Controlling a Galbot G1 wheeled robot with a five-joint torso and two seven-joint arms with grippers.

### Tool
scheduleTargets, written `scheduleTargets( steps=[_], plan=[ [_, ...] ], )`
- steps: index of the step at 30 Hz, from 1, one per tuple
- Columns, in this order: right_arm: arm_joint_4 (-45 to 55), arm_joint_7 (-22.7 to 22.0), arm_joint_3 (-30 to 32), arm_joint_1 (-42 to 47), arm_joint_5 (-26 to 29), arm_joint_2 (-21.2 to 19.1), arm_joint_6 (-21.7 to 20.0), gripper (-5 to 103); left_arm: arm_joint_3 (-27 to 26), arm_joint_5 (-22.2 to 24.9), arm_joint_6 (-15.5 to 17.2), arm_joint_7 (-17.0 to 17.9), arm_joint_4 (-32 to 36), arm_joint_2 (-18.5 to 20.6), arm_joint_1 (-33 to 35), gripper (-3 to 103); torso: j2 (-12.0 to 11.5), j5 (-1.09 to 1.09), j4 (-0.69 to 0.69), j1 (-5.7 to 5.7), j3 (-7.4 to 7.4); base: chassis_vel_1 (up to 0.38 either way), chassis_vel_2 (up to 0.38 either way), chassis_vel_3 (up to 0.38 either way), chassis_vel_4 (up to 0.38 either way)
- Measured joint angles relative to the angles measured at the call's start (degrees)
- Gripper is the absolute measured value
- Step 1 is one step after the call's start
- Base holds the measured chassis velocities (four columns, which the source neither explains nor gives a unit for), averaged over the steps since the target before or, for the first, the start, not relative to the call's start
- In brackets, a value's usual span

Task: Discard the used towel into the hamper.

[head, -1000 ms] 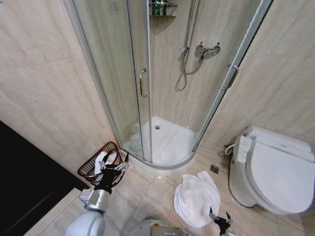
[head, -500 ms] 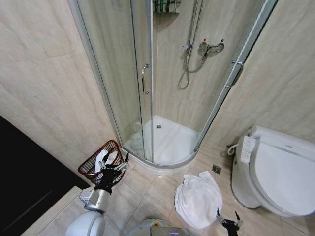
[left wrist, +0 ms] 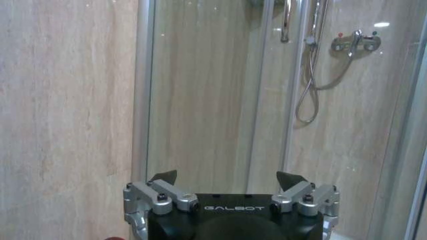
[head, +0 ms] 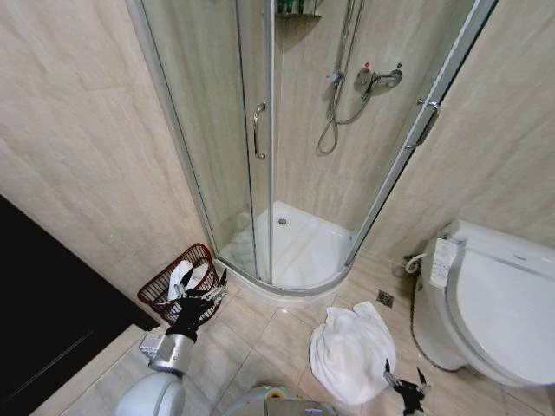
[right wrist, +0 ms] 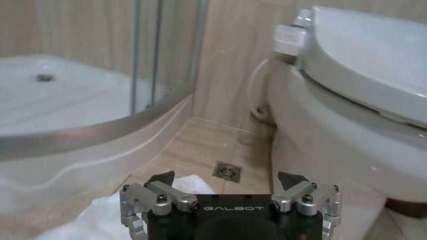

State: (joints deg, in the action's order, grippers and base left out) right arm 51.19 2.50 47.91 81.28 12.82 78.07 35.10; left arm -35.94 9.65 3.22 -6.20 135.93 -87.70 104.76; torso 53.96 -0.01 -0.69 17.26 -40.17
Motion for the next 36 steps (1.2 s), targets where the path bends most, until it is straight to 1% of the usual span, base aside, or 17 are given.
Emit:
scheduleTargets(
  steps=[1,3,5,6,7,8,11,12,15,16,19,25,30,34,36],
  plan=[
    [0.0,0.0,0.0,0.0,0.0,0.0,0.0,100,0.0,0.0,0.0,0.0,0.0,0.0,0.0,100,0.0,0.00,0.00,0.00,0.00,0.000,0.000,0.000,0.000],
    [1.6,0.4,-0.4,0.5,4.0,-0.5,-1.8,100,0.0,0.0,0.0,0.0,0.0,0.0,0.0,100,-0.5,0.00,0.00,-0.24,0.27,0.000,0.000,0.000,0.000],
    [1.8,0.5,-0.5,0.5,4.8,-0.6,-2.2,100,0.0,0.0,0.0,0.0,0.0,0.0,0.0,100,-0.6,0.00,0.01,-0.31,0.34,0.000,0.000,0.000,0.000],
    [1.6,2.1,-0.6,0.5,6.9,-0.9,-2.8,100,0.0,0.0,0.0,0.0,0.0,0.0,0.0,100,-1.1,0.01,0.00,-0.54,0.58,0.000,0.000,0.000,0.000],
    [1.6,2.1,-0.6,0.5,6.9,-0.9,-2.8,100,0.0,0.0,0.0,0.0,0.0,0.0,0.0,100,-1.1,0.01,0.00,-0.54,0.58,0.000,0.000,0.000,0.000],
    [0.9,4.5,-0.8,0.4,8.3,-1.1,-2.9,100,0.0,0.0,0.0,0.0,0.0,0.0,0.0,100,-1.7,0.01,0.01,-0.78,0.88,0.000,0.000,0.000,0.000],
    [-0.2,8.5,-1.0,0.2,8.3,-1.2,-2.6,100,0.0,0.0,0.0,0.0,0.0,0.0,0.0,100,-2.7,0.02,0.01,-1.22,1.47,0.000,0.000,0.000,0.000],
    [-0.2,8.5,-1.0,0.2,8.3,-1.2,-2.6,100,0.0,0.0,0.0,0.0,0.0,0.0,0.0,100,-2.7,0.02,0.01,-1.22,1.47,0.000,0.000,0.000,0.000],
    [-1.8,12.7,-0.7,-0.3,7.5,-1.3,-2.0,100,0.0,0.0,0.0,0.0,0.0,0.0,0.0,100,-3.7,0.02,0.01,-1.64,2.00,0.000,0.000,0.000,0.000],
    [-1.8,12.7,-0.7,-0.3,7.5,-1.3,-2.0,100,0.0,0.0,0.0,0.0,0.0,0.0,0.0,100,-3.7,0.02,0.01,-1.64,2.00,0.000,0.000,0.000,0.000],
    [-3.3,15.0,-0.4,-0.9,6.4,-2.0,-1.9,100,0.0,0.0,0.0,0.0,0.0,0.0,0.0,100,-4.8,-0.01,0.01,-2.15,2.63,0.000,0.000,0.000,0.000],
    [-4.4,15.2,-0.2,-1.9,5.6,-2.4,-1.6,100,0.0,0.0,0.0,0.0,0.0,0.0,0.0,100,-6.7,0.00,0.01,-3.02,3.69,0.000,0.000,0.000,0.000],
    [-4.8,14.7,-0.2,-2.3,5.3,-2.4,-1.2,100,0.0,0.0,0.0,0.0,0.0,0.0,0.0,100,-7.6,0.01,0.01,-3.41,4.14,0.000,0.000,0.000,0.000],
    [-5.3,14.1,-0.3,-2.6,5.1,-2.2,-0.7,100,0.0,0.0,0.0,0.0,0.0,0.0,0.0,100,-8.9,0.01,0.01,-4.01,4.92,0.000,0.000,0.000,0.000],
    [-5.5,13.8,-0.3,-2.6,4.9,-2.2,-0.6,100,0.0,0.0,0.0,0.0,0.0,0.0,0.0,100,-9.2,0.01,0.01,-4.13,5.09,0.000,0.000,0.000,0.000]
  ],
)
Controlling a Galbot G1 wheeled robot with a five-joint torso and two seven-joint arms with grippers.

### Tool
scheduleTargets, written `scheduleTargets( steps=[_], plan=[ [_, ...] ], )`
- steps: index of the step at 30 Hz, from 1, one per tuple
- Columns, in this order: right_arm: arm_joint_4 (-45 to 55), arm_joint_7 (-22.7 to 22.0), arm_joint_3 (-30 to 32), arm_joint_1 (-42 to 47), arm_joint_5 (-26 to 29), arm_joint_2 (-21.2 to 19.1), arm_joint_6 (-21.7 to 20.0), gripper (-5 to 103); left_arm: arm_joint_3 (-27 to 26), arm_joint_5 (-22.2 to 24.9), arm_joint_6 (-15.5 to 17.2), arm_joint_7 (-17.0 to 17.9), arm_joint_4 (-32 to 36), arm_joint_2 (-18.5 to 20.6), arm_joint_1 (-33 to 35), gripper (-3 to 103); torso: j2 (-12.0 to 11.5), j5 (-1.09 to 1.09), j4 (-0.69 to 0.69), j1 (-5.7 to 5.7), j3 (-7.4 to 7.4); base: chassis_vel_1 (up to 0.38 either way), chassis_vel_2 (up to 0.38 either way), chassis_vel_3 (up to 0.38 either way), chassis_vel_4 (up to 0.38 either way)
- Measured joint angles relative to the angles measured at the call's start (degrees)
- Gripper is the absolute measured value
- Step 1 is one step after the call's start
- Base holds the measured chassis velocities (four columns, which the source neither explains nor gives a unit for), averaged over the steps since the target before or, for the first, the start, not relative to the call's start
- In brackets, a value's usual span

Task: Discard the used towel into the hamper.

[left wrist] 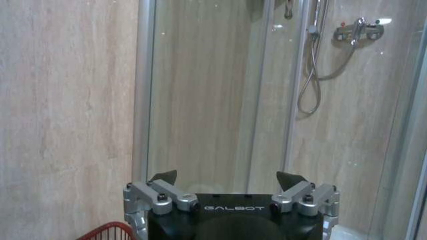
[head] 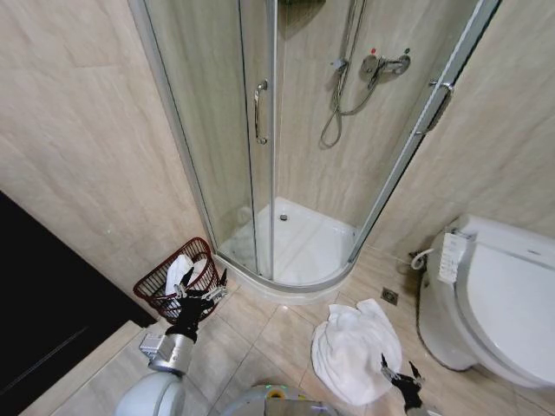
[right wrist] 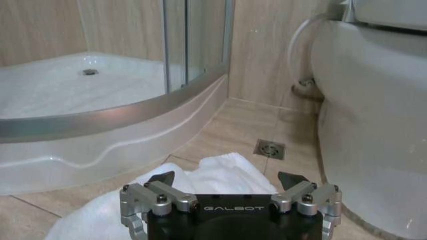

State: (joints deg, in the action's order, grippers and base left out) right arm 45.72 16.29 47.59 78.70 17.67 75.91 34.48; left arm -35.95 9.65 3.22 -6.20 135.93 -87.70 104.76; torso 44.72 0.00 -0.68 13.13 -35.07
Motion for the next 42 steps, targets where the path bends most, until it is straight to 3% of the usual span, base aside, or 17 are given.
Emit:
scheduleTargets(
  steps=[32,35,39,42],
  plan=[
    [-0.9,-0.7,0.1,0.2,-1.5,-0.9,0.8,100,0.0,0.0,0.0,0.0,0.0,0.0,0.0,100,-8.6,0.00,0.00,-3.70,4.86,0.000,0.000,0.000,0.000],
    [-1.0,-0.1,0.1,0.1,-1.5,-1.3,0.8,100,0.0,0.0,0.0,0.0,0.0,0.0,0.0,100,-9.2,-0.01,0.00,-3.98,5.18,0.000,0.000,0.000,0.000],
    [-1.1,5.5,0.1,-0.2,-1.0,-1.7,2.1,100,0.0,0.0,0.0,0.0,0.0,0.0,0.0,100,-10.4,0.00,0.00,-4.48,5.91,0.000,0.000,0.000,0.000],
    [-0.8,6.4,0.1,-0.4,-0.9,-1.6,2.4,100,0.0,0.0,0.0,0.0,0.0,0.0,0.0,100,-11.0,0.00,0.00,-4.75,6.25,0.000,0.000,0.000,0.000]
  ],
)
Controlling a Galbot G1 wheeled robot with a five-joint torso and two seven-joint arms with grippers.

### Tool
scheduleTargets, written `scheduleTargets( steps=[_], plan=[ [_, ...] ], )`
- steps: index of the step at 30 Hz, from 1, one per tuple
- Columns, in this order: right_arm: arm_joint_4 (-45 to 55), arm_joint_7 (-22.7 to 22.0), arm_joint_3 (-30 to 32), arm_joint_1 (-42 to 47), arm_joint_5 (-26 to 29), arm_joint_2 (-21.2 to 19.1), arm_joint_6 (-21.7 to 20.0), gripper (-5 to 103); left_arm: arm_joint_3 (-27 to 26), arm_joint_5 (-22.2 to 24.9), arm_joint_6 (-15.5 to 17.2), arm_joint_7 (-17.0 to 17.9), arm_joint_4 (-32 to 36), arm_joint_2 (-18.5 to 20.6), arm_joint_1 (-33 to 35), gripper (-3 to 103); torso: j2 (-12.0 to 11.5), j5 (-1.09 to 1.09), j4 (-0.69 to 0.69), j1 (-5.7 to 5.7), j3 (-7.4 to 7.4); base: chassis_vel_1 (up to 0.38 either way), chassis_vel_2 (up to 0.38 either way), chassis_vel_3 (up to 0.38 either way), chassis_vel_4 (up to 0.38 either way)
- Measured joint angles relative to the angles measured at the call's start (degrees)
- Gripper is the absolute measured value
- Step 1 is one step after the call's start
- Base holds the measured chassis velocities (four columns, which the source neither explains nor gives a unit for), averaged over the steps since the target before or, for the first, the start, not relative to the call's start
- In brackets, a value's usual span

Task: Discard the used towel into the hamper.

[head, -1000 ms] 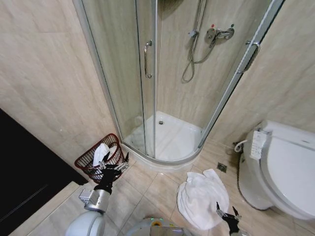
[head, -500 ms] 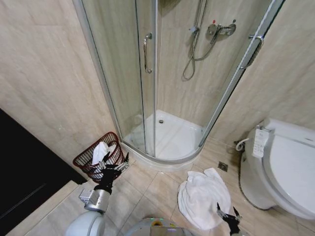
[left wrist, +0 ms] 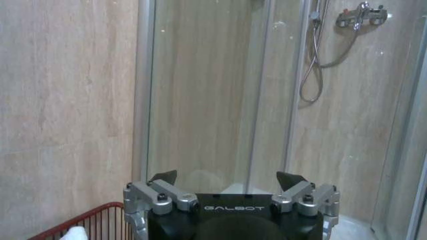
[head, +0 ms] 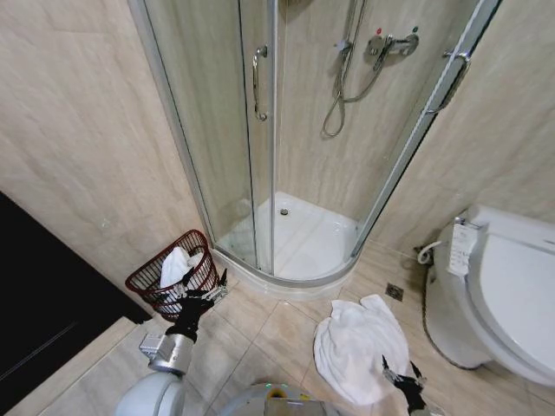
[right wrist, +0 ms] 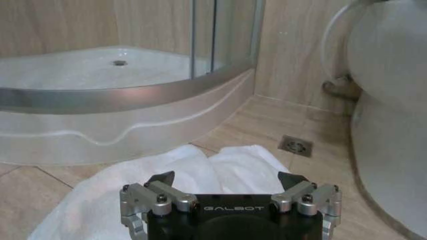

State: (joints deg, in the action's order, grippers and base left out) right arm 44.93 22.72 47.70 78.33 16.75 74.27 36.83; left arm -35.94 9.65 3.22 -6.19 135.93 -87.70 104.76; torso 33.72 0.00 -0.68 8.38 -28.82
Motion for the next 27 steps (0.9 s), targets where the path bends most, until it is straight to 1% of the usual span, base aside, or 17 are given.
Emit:
scheduleTargets(
  steps=[3,5,10,14,18,24,27],
  plan=[
    [-0.2,0.2,-0.1,-0.2,0.1,-0.2,0.0,100,0.0,0.0,0.0,0.0,0.0,0.0,0.0,100,-0.6,0.02,0.00,-0.27,0.35,0.000,0.000,0.000,0.000],
    [-0.6,0.3,-0.2,-0.5,0.2,-0.6,-0.1,100,0.0,0.0,0.0,0.0,0.0,0.0,0.0,100,-1.1,-0.01,0.00,-0.51,0.63,0.000,0.000,0.000,0.000],
    [-1.3,1.2,-0.4,-1.2,0.3,-1.3,-0.6,100,0.0,0.0,0.0,0.0,0.0,0.0,0.0,100,-2.2,0.00,0.00,-0.98,1.25,0.000,0.000,0.000,0.000],
    [-1.8,2.1,-0.6,-2.3,0.4,-1.6,-1.7,100,0.0,0.0,0.0,0.0,0.0,0.0,0.0,100,-3.1,0.01,0.00,-1.34,1.77,0.000,0.000,0.000,0.000],
    [-2.9,4.1,-1.3,-4.6,1.8,-2.8,-4.3,100,0.0,0.0,0.0,0.0,0.0,0.0,0.0,100,-4.3,0.00,-0.01,-1.83,2.48,0.000,0.000,0.000,0.000],
    [-6.7,5.8,-2.0,-8.8,2.3,-3.5,-5.8,100,0.0,0.0,0.0,0.0,0.0,0.0,0.0,100,-4.8,0.00,0.00,-1.99,2.83,0.000,0.000,0.000,0.000],
    [-9.7,5.9,-2.4,-12.1,2.1,-2.6,-6.5,100,0.0,0.0,0.0,0.0,0.0,0.0,0.0,100,-4.9,0.01,0.00,-2.00,2.85,0.000,0.000,0.000,0.000]
  ],
)
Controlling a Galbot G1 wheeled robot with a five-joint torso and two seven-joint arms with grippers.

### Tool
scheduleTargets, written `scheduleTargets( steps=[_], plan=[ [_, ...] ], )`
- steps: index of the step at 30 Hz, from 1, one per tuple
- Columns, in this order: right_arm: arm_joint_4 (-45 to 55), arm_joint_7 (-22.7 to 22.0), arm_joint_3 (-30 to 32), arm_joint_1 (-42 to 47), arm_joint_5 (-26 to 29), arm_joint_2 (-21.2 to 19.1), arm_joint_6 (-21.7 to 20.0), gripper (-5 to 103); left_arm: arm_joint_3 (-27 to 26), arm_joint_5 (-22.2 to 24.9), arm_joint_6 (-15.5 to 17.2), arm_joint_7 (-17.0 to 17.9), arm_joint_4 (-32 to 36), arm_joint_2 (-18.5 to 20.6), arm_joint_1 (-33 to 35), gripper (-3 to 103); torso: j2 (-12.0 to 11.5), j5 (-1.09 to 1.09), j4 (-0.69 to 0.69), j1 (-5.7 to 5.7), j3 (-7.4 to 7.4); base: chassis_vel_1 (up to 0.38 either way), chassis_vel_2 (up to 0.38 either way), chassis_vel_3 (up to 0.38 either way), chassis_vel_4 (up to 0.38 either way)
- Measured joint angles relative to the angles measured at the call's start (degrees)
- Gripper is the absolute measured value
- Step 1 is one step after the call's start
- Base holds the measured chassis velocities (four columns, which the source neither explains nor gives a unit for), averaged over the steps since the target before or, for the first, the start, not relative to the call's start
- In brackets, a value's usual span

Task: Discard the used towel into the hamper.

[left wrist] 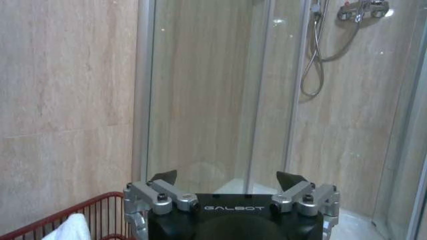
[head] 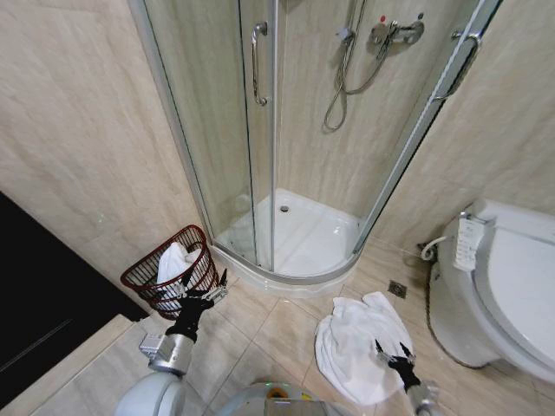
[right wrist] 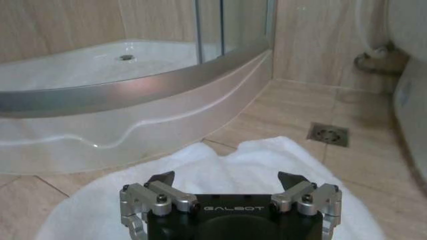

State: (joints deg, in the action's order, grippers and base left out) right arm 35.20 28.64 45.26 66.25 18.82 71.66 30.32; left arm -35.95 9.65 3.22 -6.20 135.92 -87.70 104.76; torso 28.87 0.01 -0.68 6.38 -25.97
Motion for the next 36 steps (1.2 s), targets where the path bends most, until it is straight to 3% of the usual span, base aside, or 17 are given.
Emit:
scheduleTargets(
  steps=[18,24,29,36],
  plan=[
    [-11.9,-0.3,-0.8,-8.1,-3.6,1.7,-3.7,100,0.0,0.0,0.0,0.0,0.0,0.0,0.0,100,0.4,-0.01,-0.01,0.16,-0.22,0.000,0.000,0.000,0.000],
    [-14.6,-2.7,-0.1,-9.9,-5.9,1.3,-8.2,100,0.0,0.0,0.0,0.0,0.0,0.0,0.0,100,0.5,0.00,0.00,0.21,-0.27,0.000,0.000,0.000,0.000],
    [-15.4,-3.3,0.4,-9.9,-7.6,0.8,-10.6,100,0.0,0.0,0.0,0.0,0.0,0.0,0.0,100,0.5,0.00,-0.01,0.22,-0.30,0.000,0.000,0.000,0.000],
    [-12.6,-3.9,0.2,-8.6,-7.5,1.2,-10.8,100,0.0,0.0,0.0,0.0,0.0,0.0,0.0,100,0.3,0.00,0.00,0.10,-0.15,0.000,0.000,0.000,0.000]
  ],
)
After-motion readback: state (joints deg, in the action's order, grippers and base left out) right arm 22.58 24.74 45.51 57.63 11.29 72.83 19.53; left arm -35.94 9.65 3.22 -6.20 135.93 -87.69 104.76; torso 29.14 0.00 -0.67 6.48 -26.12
